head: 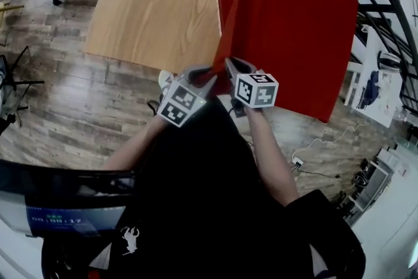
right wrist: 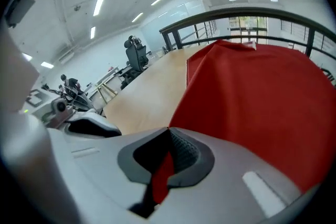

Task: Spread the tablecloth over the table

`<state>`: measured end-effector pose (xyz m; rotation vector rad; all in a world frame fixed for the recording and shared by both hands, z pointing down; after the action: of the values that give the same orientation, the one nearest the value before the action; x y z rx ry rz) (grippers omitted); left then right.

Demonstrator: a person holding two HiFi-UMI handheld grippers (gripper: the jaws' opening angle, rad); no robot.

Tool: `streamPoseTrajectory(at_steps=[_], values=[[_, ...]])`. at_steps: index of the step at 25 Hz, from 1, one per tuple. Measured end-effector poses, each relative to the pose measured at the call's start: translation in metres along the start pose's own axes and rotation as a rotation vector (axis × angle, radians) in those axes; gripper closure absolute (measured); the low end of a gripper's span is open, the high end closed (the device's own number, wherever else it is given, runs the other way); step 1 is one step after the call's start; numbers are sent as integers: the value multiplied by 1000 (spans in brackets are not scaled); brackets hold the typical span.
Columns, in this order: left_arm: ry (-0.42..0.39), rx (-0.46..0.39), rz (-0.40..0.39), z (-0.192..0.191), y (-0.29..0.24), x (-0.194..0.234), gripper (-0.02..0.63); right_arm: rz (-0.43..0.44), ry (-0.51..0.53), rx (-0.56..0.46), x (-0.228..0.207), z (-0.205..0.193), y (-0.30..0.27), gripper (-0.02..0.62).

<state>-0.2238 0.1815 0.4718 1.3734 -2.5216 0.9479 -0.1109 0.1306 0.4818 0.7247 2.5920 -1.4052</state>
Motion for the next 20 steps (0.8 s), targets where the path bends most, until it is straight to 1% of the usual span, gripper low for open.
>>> streamPoseTrajectory(at_steps=[2,4,6,7,8,10,11,13,15,17,18,20], values=[[72,-10,25,-8,13,22,525,-38,-11,-37,-15,-3,24,584],[155,19,49,-20,16,45,541,-56,-51,-60,-30,-7,44,584],[223,52,38,-21,7,59,557,-81,-56,-66,-47,-11,60,584],[233,70,27,-18,-2,61,558,-93,-52,-73,-54,-11,67,584],[222,92,19,-14,-13,59,553,-100,-49,-82,-60,-11,74,584],[174,137,23,-7,-38,50,502,-105,-36,-96,-70,-10,87,584],[152,155,37,-4,-53,43,462,-101,-24,-100,-75,-10,92,584],[100,188,103,0,-83,31,392,-81,-7,-107,-85,-9,97,584],[4,252,199,-6,-110,26,342,-46,-14,-118,-87,-9,96,584],[-88,324,267,-16,-129,21,335,-7,-20,-126,-85,-9,97,584],[-108,336,288,-18,-135,19,326,13,-18,-127,-86,-9,98,584],[-104,328,313,-17,-140,18,325,59,-15,-129,-90,-8,100,584]])
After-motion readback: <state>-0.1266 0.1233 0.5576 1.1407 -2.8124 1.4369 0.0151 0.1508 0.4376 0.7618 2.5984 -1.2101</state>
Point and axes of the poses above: the fingertips, and each gripper's own axes: y backward along the fingers, x to its left, z out of its top, the point moved 6 cm from there along y, backward along the fingers, and after that the axes turned 4 degrees about -z, right-handed, at the moved point
